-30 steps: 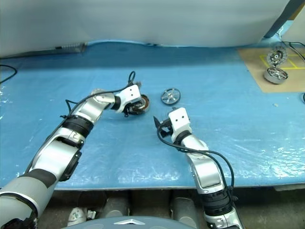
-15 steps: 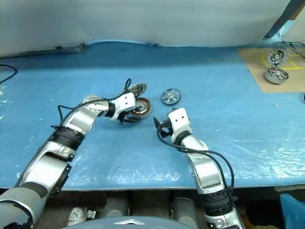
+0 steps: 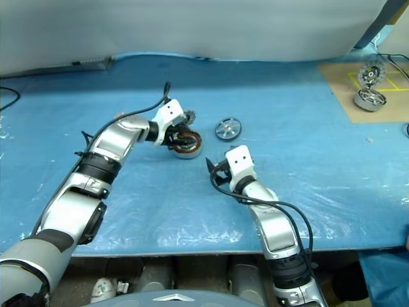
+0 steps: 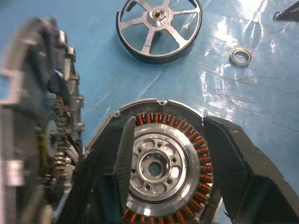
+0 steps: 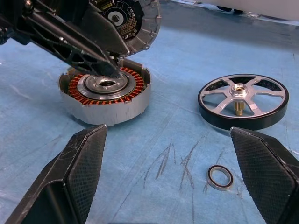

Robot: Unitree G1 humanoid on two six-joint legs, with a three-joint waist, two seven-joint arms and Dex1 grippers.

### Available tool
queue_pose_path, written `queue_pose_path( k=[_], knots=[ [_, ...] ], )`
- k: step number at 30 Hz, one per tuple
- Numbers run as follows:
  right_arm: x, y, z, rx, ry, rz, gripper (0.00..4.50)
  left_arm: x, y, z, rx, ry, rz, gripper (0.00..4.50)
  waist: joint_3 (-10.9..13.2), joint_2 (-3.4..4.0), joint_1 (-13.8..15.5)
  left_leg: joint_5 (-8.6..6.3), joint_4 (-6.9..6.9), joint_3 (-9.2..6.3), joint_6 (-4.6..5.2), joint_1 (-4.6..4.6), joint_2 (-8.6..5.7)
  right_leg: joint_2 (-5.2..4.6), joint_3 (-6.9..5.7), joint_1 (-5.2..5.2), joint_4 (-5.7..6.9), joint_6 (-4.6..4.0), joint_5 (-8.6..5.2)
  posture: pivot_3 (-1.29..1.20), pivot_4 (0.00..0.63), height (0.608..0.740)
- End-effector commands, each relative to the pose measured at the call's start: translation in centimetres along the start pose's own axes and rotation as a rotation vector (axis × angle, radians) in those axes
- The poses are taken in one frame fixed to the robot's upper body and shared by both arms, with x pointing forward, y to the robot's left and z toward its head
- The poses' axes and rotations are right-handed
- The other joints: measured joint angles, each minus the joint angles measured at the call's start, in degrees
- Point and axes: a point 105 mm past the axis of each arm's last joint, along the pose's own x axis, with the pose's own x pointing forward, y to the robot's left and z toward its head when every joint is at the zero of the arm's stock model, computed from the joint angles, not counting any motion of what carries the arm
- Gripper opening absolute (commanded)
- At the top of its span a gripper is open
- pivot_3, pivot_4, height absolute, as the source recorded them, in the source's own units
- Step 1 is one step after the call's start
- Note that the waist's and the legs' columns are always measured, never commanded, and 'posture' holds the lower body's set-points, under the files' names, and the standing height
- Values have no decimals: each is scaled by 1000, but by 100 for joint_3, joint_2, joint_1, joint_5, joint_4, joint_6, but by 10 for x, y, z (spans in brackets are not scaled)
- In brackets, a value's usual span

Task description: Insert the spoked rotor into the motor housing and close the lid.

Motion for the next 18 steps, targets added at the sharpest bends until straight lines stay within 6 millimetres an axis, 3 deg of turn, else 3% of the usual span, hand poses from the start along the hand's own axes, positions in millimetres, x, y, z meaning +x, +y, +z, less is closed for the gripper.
queue_pose_path(
  k=[1,7,12,18],
  knots=[
    [0,0,11,-12,-43,0,4500,-10,2,17,60,-8,-40,2456,0,0,4,0,-2,0,0,0,0,0,0,0,-2,1,0,0,150,740],
    [3,-1,12,-13,-44,0,4500,-26,5,33,144,39,-125,2456,2,1,12,0,-6,-1,0,1,-1,-2,-3,0,-14,0,0,0,150,740],
    [7,-1,14,-13,-51,2,4500,-26,11,59,171,103,-128,2456,4,0,16,0,-6,-1,0,0,-3,-3,-4,1,-15,1,2,0,150,740],
    [5,-2,13,-15,-41,16,4500,-15,-9,81,213,196,-190,2456,5,-1,16,0,-18,-1,0,-2,-4,-1,-4,1,-19,3,3,0,150,740]
  ],
)
